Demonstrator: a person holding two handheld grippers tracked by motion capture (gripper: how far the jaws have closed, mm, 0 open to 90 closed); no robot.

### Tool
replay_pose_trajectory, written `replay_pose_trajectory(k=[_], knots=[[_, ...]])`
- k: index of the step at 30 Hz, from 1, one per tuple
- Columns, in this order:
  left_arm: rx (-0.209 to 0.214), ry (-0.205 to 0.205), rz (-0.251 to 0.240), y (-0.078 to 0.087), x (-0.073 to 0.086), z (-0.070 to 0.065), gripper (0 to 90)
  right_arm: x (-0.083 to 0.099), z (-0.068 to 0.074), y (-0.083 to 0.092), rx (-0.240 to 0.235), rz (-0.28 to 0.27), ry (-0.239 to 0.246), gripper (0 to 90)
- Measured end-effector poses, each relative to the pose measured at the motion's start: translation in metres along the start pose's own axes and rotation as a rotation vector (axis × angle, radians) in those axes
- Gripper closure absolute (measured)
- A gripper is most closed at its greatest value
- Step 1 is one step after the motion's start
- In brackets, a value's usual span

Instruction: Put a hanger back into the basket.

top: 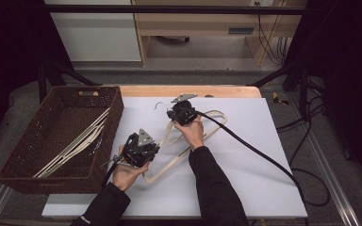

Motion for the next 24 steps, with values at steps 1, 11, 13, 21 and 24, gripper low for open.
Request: replay_pose_trajectory(k=[1, 11, 13, 21, 24], knots=[[0.048, 0.035, -0.020, 0.000, 0.000, -0.002, 90.0, 0.000, 0.002, 0.004, 0.008, 0.001, 0.018, 89.2], [0.015, 0.073, -0.068, 0.004, -0.006, 0.006, 76.5, 0.002, 0.008, 0.012, 0.002, -0.008, 0.049, 89.4], [0.021, 0.094, -0.090, 0.005, -0.011, 0.009, 66.8, 0.003, 0.009, 0.014, -0.007, -0.023, 0.047, 89.4], [0.116, 0.177, -0.118, -0.023, -0.031, 0.018, 42.2, 0.003, 0.009, 0.025, -0.016, -0.053, 0.046, 89.3], [0.125, 0.189, -0.104, -0.033, -0.033, 0.018, 42.2, 0.003, 0.009, 0.026, -0.020, -0.057, 0.054, 89.3]])
Point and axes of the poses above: each handheld gripper's, and its own axes: y roughly backward along the jaws, x roughly out of its underside, z roughly to its left, the point moved 7 cm from there along -y, roughly forward along the jaws, and after that the axes turned 10 degrees about -y, right-handed, at the moved point
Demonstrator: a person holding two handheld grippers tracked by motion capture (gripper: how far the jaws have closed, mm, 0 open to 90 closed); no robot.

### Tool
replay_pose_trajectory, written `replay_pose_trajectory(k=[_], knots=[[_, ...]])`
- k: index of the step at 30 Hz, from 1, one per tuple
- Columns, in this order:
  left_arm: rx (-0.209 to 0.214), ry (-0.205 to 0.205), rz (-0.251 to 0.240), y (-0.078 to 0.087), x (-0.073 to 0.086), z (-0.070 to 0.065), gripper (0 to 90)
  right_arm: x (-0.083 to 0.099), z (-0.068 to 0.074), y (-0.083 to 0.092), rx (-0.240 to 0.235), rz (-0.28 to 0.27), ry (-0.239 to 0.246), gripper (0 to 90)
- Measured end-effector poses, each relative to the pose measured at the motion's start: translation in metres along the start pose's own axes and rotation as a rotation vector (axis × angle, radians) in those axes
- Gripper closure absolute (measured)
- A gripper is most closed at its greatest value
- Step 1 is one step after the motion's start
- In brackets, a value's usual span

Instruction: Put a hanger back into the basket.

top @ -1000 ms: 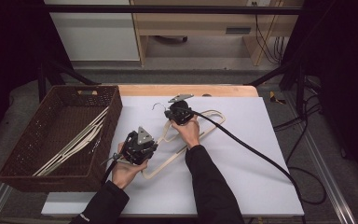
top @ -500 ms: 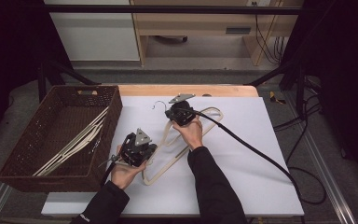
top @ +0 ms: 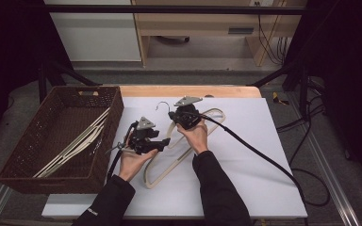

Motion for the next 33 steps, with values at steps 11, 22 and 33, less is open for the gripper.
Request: replay_pose_trajectory(k=[11, 22, 33], knots=[[0.118, 0.103, 0.025, -0.028, 0.005, 0.000, 79.6, -0.001, 0.000, 0.010, -0.012, -0.028, 0.000, 89.3], [0.130, 0.120, -0.029, -0.012, 0.001, -0.008, 85.4, -0.005, 0.005, 0.037, -0.044, -0.073, 0.009, 88.5], [0.108, -0.026, -0.076, 0.028, -0.009, -0.030, 87.0, 0.017, 0.020, 0.134, -0.133, -0.205, 0.032, 73.2]])
Point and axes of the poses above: each handheld gripper's, and its own axes: y roughly backward along the jaws, x roughly out of its underside, z roughly to its left, the point moved 7 cm from there along -y, roughly forward along the jaws, and after that the axes turned 10 degrees about -y, right-handed, at the moved point
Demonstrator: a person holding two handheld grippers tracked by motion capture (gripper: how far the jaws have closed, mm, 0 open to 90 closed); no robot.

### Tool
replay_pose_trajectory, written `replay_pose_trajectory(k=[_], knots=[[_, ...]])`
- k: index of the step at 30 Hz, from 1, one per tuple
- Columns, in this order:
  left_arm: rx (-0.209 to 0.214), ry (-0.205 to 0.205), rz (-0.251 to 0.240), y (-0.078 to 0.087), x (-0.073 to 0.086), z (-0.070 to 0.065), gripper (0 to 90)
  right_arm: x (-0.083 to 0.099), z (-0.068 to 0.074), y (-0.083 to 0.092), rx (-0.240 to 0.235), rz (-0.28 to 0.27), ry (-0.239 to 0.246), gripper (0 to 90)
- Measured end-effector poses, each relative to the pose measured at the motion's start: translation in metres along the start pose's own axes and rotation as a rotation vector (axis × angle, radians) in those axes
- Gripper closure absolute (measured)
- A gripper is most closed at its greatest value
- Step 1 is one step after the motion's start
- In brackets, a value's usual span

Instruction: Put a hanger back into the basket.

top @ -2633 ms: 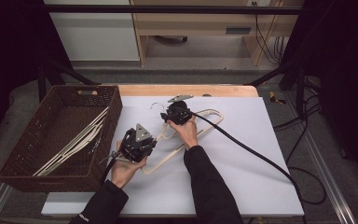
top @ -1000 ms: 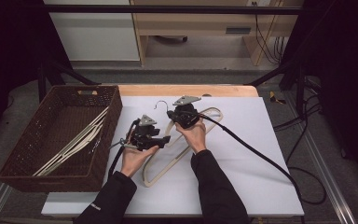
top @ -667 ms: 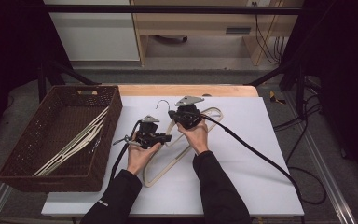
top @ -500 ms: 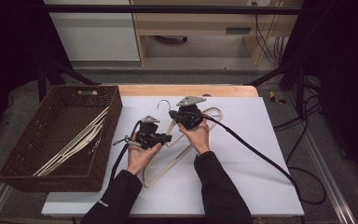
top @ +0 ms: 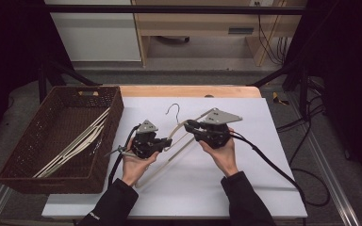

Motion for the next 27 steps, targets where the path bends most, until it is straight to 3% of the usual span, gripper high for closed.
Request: replay_pose_trajectory(k=[2, 3, 5, 6, 7, 9, 10, 11, 12, 16, 20, 26, 27], knots=[[-0.015, -0.010, -0.020, 0.008, -0.005, -0.001, 87.0, 0.003, 0.001, 0.017, -0.005, -0.011, -0.024, 69.0], [-0.021, -0.017, -0.025, 0.013, -0.008, -0.001, 87.0, 0.003, 0.001, 0.017, -0.005, -0.011, -0.024, 69.0], [-0.025, -0.033, -0.036, 0.022, -0.014, -0.002, 87.0, 0.010, -0.001, 0.037, 0.011, -0.020, -0.041, 59.2], [-0.031, -0.046, -0.039, 0.026, -0.016, -0.003, 87.0, 0.010, -0.001, 0.037, 0.011, -0.020, -0.041, 59.2], [-0.044, -0.074, -0.046, 0.036, -0.022, -0.005, 87.0, 0.016, -0.003, 0.048, 0.028, -0.027, -0.057, 50.4], [-0.051, -0.091, -0.048, 0.041, -0.025, -0.006, 87.0, 0.020, -0.005, 0.053, 0.036, -0.027, -0.067, 46.2], [-0.056, -0.105, -0.048, 0.046, -0.027, -0.007, 87.0, 0.027, -0.010, 0.062, 0.054, -0.034, -0.081, 38.1], [-0.060, -0.116, -0.049, 0.050, -0.030, -0.008, 87.0, 0.027, -0.010, 0.062, 0.054, -0.034, -0.081, 38.1], [-0.067, -0.140, -0.054, 0.061, -0.037, -0.009, 86.9, 0.033, -0.015, 0.069, 0.069, -0.030, -0.093, 32.1], [-0.075, -0.168, -0.060, 0.077, -0.048, -0.011, 87.0, 0.045, -0.027, 0.081, 0.092, -0.031, -0.139, 22.5], [-0.084, -0.195, -0.064, 0.096, -0.059, -0.009, 86.9, 0.052, -0.033, 0.087, 0.108, -0.024, -0.149, 17.2], [-0.118, -0.247, -0.076, 0.135, -0.071, 0.009, 86.9, 0.059, -0.039, 0.100, 0.131, -0.030, -0.150, 11.8], [-0.118, -0.247, -0.076, 0.135, -0.071, 0.009, 86.9, 0.059, -0.040, 0.102, 0.136, -0.032, -0.152, 11.7]])
Point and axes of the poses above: each handheld gripper's, and its own axes: y roughly backward along the jaws, x roughly out of its underside, z roughly to its left, the point moved 7 cm from there along -y, roughly forward along the jaws, and after that the axes turned 10 degrees about -y, right-handed, at the moved point
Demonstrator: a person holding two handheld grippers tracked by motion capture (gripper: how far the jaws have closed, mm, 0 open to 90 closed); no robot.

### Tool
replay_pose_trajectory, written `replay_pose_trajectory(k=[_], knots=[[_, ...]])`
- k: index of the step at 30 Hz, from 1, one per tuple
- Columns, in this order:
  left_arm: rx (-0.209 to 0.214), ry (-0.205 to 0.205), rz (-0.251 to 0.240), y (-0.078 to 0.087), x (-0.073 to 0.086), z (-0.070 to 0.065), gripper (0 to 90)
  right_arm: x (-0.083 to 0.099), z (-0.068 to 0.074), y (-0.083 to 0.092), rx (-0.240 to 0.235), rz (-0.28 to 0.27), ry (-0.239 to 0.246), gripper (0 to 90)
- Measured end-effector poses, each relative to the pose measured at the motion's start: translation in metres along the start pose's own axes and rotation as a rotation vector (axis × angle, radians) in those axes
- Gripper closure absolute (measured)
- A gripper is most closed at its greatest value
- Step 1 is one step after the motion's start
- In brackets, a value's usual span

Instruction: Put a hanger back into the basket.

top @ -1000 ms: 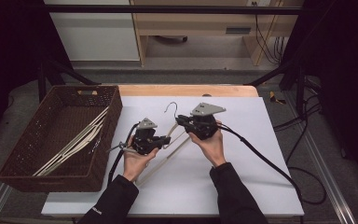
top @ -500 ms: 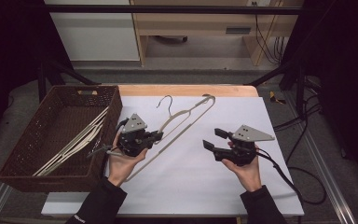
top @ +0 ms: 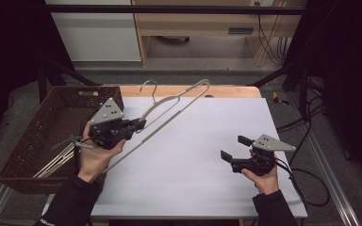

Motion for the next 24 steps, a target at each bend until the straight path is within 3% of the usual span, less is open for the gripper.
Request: replay_pose_trajectory(k=[2, 5, 8, 9, 13, 14, 15, 20, 24], knots=[[-0.029, 0.003, 0.003, 0.015, 0.000, 0.013, 86.9, 0.000, -0.003, 0.003, 0.004, -0.007, -0.003, 10.5], [-0.048, 0.002, 0.000, 0.024, 0.000, 0.022, 86.9, 0.000, -0.005, 0.005, 0.013, -0.012, -0.016, 9.2], [-0.078, 0.004, -0.006, 0.046, 0.003, 0.043, 86.9, 0.000, -0.009, 0.009, 0.030, -0.014, -0.017, 5.2], [-0.078, 0.004, -0.006, 0.046, 0.003, 0.043, 86.9, 0.000, -0.009, 0.009, 0.030, -0.014, -0.017, 5.2], [-0.133, 0.009, -0.005, 0.068, 0.012, 0.068, 86.9, -0.001, -0.013, 0.013, 0.046, -0.029, -0.031, 3.7], [-0.133, 0.009, -0.005, 0.068, 0.012, 0.068, 86.9, -0.001, -0.013, 0.013, 0.046, -0.029, -0.031, 3.7], [-0.156, 0.021, 0.002, 0.074, 0.018, 0.078, 86.9, -0.001, -0.014, 0.014, 0.048, -0.027, -0.036, 3.8], [-0.190, 0.036, 0.025, 0.083, 0.034, 0.095, 86.9, 0.001, -0.014, 0.013, 0.051, -0.017, -0.035, 3.8], [-0.214, 0.038, 0.064, 0.092, 0.059, 0.111, 86.9, 0.001, -0.015, 0.013, 0.056, -0.016, -0.033, 3.7]])
Point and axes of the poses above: each handheld gripper's, and its own axes: y roughly backward along the jaws, x roughly out of its underside, z roughly to its left, the point moved 7 cm from there along -y, roughly forward along the jaws, and after that the axes turned 10 degrees about -y, right-handed, at the moved point
